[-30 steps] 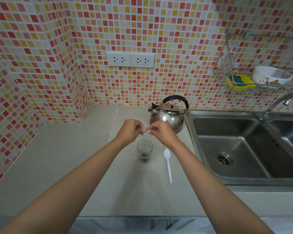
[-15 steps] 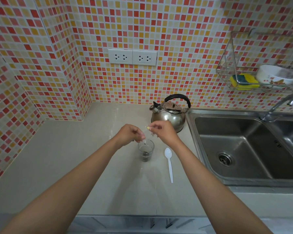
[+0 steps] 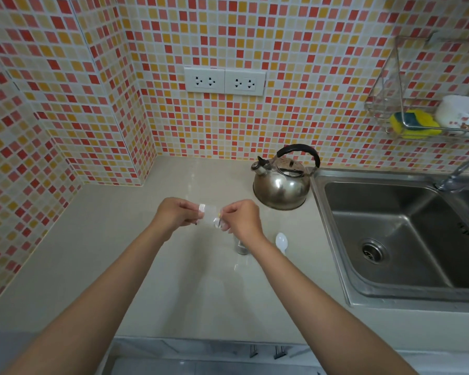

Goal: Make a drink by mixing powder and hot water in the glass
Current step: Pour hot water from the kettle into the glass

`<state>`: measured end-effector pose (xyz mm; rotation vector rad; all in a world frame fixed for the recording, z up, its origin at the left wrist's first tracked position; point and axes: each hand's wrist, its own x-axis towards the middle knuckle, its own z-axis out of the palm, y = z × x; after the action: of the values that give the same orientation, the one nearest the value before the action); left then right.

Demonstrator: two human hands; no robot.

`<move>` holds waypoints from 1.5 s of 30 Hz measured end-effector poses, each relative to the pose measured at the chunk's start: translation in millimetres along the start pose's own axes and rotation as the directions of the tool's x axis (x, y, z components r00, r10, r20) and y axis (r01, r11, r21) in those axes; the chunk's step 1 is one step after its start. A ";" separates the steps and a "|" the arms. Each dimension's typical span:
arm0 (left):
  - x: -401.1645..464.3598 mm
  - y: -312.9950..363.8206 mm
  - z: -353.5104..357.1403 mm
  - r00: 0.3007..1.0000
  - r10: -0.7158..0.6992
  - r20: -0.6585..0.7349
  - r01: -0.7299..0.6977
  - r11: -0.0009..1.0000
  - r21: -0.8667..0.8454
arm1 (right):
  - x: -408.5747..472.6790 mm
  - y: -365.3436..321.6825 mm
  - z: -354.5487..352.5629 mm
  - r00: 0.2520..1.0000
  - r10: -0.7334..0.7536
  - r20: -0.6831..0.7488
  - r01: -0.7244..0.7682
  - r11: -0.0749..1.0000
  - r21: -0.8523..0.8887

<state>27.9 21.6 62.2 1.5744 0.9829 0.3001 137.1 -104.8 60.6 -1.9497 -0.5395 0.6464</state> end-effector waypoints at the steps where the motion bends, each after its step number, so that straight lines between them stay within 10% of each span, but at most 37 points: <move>1: 0.7 -8.2 -6.4 1.000 -0.027 -0.015 0.027 1.000 0.008 | -0.9 1.7 12.9 1.000 0.020 -0.005 -0.020 1.000 -0.006; 15: 28.3 -99.1 7.9 0.976 -0.178 -0.126 0.200 0.961 0.193 | 12.5 62.2 89.6 0.991 0.133 0.000 -0.118 0.878 -0.463; 34: 24.0 -101.5 25.3 0.976 0.068 -0.205 0.046 0.863 0.504 | -6.5 56.3 83.0 0.950 -0.102 0.295 0.298 0.574 -0.762; 41: 25.0 -31.8 25.2 0.906 0.402 -0.132 -0.311 0.844 0.436 | -29.9 21.2 16.7 0.875 -0.477 -0.080 0.361 0.755 -0.548; 45: 29.8 26.6 51.4 0.882 0.467 -0.072 -0.382 0.795 0.471 | -11.5 3.3 -48.1 0.910 -0.372 -0.184 0.220 0.809 -0.545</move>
<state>91.8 9.2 62.7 2.2315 0.8606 0.5765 159.6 -145.2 78.5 -2.3315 -0.8839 0.0004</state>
